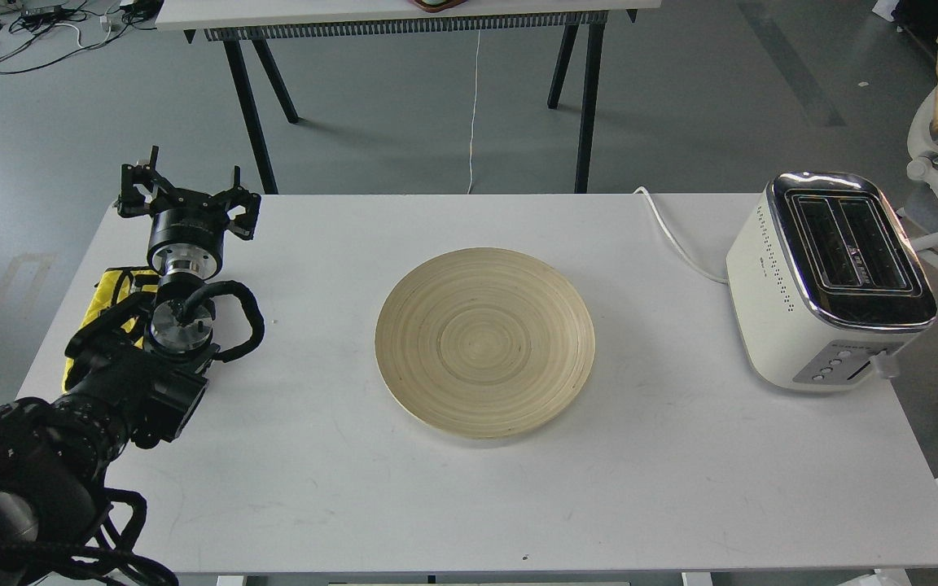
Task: Put bread in toaster with right arm
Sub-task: 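Carry the bread slice with the right gripper above the toaster slot, then lower the bread slice into the toaster slot with the right gripper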
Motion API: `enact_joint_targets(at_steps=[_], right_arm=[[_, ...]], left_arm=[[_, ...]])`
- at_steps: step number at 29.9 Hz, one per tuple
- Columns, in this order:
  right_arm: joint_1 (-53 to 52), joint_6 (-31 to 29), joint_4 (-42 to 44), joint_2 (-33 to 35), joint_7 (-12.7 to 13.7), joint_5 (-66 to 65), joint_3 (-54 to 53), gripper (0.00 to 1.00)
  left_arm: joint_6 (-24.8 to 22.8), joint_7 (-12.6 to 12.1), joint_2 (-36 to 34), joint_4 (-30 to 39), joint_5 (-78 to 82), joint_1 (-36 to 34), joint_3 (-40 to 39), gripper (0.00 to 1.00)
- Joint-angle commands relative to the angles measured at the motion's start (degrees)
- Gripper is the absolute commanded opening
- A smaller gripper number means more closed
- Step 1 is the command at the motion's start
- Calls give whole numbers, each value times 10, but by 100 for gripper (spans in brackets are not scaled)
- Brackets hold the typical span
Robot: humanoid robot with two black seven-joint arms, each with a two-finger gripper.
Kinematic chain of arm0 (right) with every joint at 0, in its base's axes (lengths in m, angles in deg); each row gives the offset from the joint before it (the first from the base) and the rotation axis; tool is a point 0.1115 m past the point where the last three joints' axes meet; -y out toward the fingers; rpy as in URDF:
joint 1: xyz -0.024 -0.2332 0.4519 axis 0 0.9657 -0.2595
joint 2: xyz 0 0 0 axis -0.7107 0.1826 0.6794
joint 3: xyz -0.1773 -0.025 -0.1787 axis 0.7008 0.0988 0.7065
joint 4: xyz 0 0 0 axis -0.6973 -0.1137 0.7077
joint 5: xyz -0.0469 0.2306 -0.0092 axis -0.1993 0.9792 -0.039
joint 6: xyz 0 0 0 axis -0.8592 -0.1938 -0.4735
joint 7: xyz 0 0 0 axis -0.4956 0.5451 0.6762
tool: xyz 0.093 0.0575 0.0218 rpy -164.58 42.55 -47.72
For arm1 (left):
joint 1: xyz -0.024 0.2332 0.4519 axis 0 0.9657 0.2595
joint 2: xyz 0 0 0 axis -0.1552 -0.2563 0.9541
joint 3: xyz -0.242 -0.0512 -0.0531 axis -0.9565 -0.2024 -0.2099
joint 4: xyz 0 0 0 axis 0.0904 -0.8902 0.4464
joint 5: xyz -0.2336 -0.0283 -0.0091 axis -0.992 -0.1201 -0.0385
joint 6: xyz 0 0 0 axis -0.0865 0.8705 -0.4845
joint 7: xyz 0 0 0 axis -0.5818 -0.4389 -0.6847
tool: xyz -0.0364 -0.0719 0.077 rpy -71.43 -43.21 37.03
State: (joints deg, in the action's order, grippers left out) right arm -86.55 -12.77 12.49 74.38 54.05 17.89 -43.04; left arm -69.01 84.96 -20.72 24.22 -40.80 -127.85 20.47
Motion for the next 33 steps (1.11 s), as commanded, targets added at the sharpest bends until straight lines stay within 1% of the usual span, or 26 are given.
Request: enact_joint_targets(at_steps=[1,3,12,30,33], right_arm=[[1,18,0,-4,-8,-2,55,0],[3,34,0,-16,-8,-2,79,0],[4,35,1,-59,-8,-7,132,0],[24,35,7,-78,-8,-7,143,0],[24,35,9,-92,-7,-7,143,0]], left_arm=[[0,0,0,1,0,-1,0,100],[0,0,0,0,0,0,0,100],[0,0,0,0,0,-1,-1,100],[0,0,0,0,0,-1,0,100],[0,0,0,0,0,-1,0,100]])
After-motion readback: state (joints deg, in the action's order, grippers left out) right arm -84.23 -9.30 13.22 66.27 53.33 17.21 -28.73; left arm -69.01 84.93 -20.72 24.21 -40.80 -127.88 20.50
